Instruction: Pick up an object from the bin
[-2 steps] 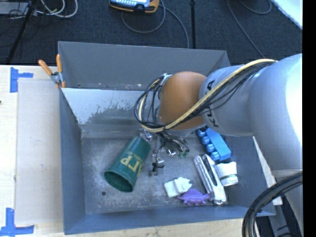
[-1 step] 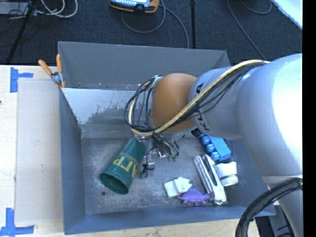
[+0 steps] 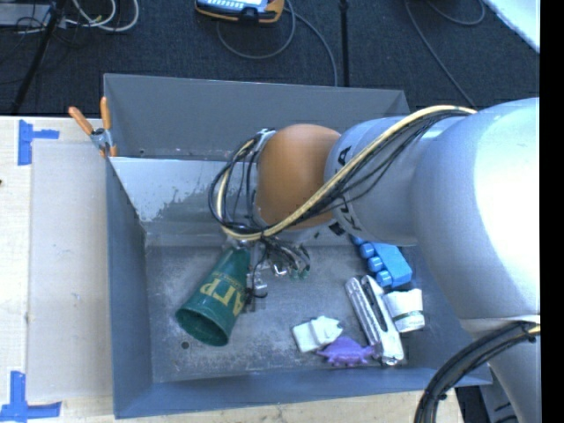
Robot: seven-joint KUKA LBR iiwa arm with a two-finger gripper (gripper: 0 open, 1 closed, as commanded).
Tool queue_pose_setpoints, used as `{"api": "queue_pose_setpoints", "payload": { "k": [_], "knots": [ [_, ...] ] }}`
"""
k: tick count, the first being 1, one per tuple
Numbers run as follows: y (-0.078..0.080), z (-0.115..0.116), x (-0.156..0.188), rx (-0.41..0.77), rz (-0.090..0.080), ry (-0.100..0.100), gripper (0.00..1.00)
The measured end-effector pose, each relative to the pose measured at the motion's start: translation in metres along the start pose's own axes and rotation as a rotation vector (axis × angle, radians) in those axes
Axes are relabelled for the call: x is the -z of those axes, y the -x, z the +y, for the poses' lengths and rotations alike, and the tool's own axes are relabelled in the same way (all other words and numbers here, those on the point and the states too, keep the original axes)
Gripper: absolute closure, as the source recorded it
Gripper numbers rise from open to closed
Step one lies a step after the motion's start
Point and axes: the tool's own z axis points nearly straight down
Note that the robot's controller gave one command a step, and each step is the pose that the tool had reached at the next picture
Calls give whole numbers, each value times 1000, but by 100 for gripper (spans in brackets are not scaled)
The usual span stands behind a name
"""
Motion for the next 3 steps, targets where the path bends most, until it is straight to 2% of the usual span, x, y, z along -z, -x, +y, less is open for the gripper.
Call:
{"api": "queue_pose_setpoints", "payload": {
  "k": [1,3],
  "knots": [
    [-17,32,-1,891,3,5,100],
    [-17,31,-1,883,2,5,100]
  ]
}}
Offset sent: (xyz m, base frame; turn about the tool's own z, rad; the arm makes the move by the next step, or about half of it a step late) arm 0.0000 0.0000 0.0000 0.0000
